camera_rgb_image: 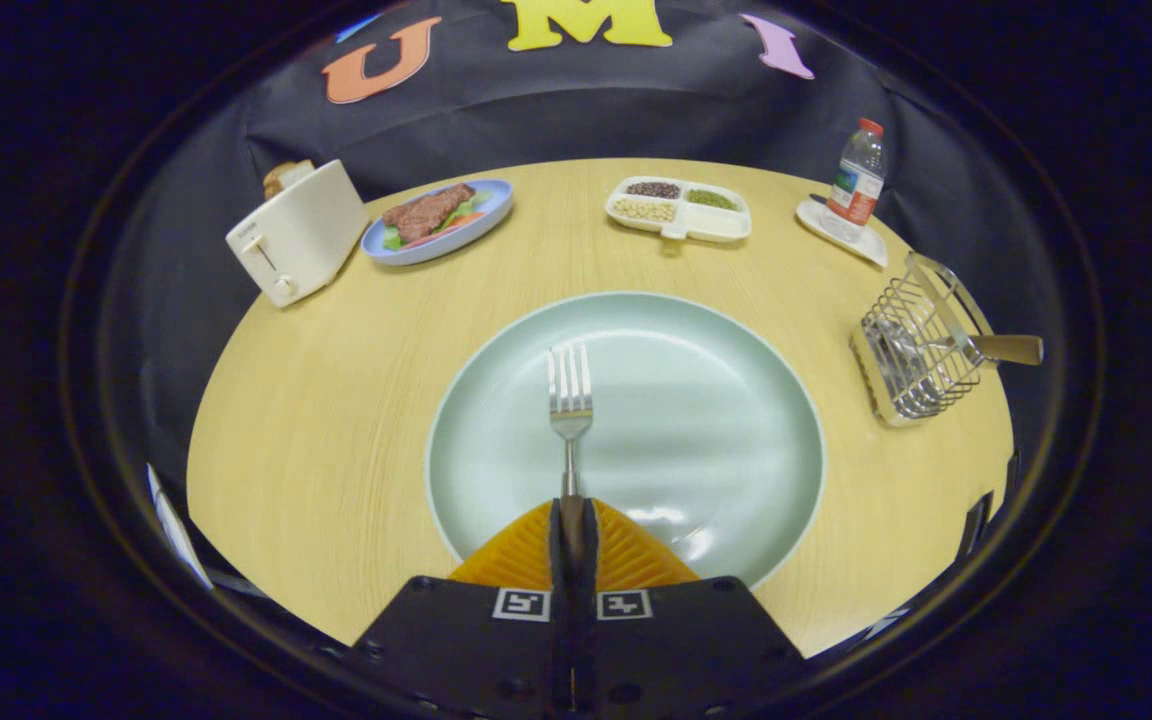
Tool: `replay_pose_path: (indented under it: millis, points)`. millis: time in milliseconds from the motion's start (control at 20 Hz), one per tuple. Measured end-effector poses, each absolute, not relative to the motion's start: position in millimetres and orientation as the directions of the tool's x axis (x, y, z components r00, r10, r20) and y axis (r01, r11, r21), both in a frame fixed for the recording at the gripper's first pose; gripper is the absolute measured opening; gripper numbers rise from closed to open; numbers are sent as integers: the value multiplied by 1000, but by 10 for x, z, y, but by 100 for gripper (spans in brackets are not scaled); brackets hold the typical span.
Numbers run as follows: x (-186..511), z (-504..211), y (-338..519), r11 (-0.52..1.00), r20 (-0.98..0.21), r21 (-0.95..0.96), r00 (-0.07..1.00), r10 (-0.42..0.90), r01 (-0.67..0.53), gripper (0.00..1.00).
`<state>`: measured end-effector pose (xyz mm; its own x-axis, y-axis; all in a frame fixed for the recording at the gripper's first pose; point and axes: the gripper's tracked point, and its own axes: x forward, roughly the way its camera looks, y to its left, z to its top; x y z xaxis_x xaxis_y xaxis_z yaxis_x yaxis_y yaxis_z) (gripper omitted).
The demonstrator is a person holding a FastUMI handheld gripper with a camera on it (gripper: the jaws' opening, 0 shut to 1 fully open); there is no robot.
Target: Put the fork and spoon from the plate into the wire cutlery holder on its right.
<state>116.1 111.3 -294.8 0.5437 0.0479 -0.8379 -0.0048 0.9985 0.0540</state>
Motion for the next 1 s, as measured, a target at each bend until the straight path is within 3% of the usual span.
replay_pose_path:
  millis: [300, 1000]
  points:
    - [1137, -2683, 1071, 997, -798, 71, 598, 76, -32, 2]
    - [942, -1140, 337, 992, -575, 109, 811, 109, -56, 2]
